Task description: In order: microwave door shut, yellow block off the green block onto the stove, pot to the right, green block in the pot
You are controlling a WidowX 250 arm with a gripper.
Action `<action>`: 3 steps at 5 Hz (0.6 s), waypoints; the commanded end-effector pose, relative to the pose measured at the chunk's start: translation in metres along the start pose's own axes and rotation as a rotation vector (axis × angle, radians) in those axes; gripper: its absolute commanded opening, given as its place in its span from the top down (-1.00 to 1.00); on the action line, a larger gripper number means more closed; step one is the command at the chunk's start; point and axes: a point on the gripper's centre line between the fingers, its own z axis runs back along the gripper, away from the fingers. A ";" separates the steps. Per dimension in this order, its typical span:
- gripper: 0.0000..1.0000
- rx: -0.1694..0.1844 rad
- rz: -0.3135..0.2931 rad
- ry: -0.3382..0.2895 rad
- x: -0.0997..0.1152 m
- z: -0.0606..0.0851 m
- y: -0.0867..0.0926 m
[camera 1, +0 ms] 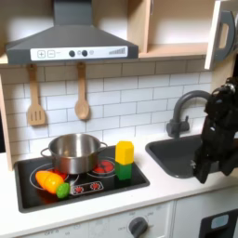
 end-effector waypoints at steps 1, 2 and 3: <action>-1.00 -0.002 0.034 -0.015 0.020 -0.010 0.010; -1.00 -0.006 0.062 -0.028 0.033 -0.015 0.014; -1.00 0.001 0.090 -0.052 0.049 -0.016 0.021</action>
